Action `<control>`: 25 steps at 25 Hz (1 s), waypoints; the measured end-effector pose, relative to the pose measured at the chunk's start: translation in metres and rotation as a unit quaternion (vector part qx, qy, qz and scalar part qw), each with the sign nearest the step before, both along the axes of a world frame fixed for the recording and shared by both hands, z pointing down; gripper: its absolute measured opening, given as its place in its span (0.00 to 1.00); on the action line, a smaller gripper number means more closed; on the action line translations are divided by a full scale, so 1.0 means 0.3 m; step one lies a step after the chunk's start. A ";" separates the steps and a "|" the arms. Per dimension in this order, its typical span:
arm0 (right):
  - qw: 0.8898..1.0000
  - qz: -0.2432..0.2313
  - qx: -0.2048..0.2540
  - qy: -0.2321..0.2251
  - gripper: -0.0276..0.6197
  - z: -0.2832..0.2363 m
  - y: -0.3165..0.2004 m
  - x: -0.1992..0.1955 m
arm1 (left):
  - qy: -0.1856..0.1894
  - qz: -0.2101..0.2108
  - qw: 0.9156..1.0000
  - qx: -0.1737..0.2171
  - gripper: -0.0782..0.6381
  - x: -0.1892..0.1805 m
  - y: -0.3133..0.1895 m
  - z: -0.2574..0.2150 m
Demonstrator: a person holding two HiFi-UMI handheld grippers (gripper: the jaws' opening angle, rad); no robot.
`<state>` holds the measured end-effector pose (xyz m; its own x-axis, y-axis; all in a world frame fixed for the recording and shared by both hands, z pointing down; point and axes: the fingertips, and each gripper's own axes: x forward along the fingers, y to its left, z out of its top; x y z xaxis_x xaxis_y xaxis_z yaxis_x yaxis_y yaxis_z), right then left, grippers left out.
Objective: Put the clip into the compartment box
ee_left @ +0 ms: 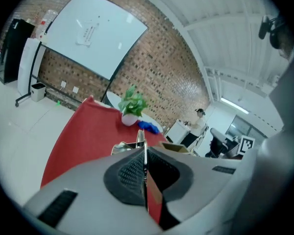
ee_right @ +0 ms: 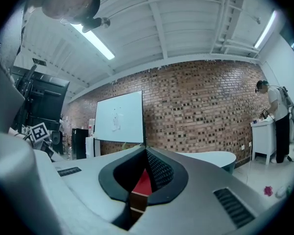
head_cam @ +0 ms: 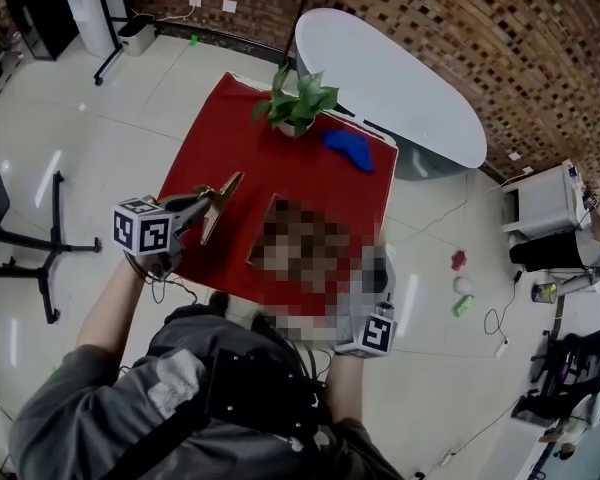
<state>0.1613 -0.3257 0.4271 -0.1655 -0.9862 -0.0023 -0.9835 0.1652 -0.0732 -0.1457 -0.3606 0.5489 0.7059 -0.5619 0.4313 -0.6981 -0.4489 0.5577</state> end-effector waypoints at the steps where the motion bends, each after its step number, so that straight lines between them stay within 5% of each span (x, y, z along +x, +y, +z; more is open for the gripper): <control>1: 1.000 0.000 0.002 -0.002 0.08 -0.005 0.004 0.013 | 0.011 -0.004 1.000 0.021 0.14 0.017 0.000 -0.057; 6: 1.000 -0.008 0.016 -0.008 0.08 -0.036 0.012 0.042 | 0.009 -0.014 0.990 0.137 0.14 0.095 0.004 -0.312; 12: 0.999 -0.023 0.026 -0.005 0.08 -0.096 0.080 0.063 | 0.034 -0.021 0.967 0.251 0.14 0.217 0.112 -0.612; 17: 0.999 -0.026 0.030 -0.005 0.08 -0.103 0.123 0.114 | 0.073 -0.017 0.956 0.283 0.14 0.305 0.179 -0.680; 25: 0.999 -0.026 0.033 -0.007 0.08 -0.108 0.168 0.165 | 0.071 -0.016 0.945 0.319 0.14 0.377 0.262 -0.698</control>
<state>0.2108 -0.2754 0.3946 -0.2150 -0.9742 -0.0689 -0.9726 0.2200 -0.0753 -0.0327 -0.2819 0.3395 0.7093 -0.6977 -0.1002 -0.6558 -0.7054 0.2692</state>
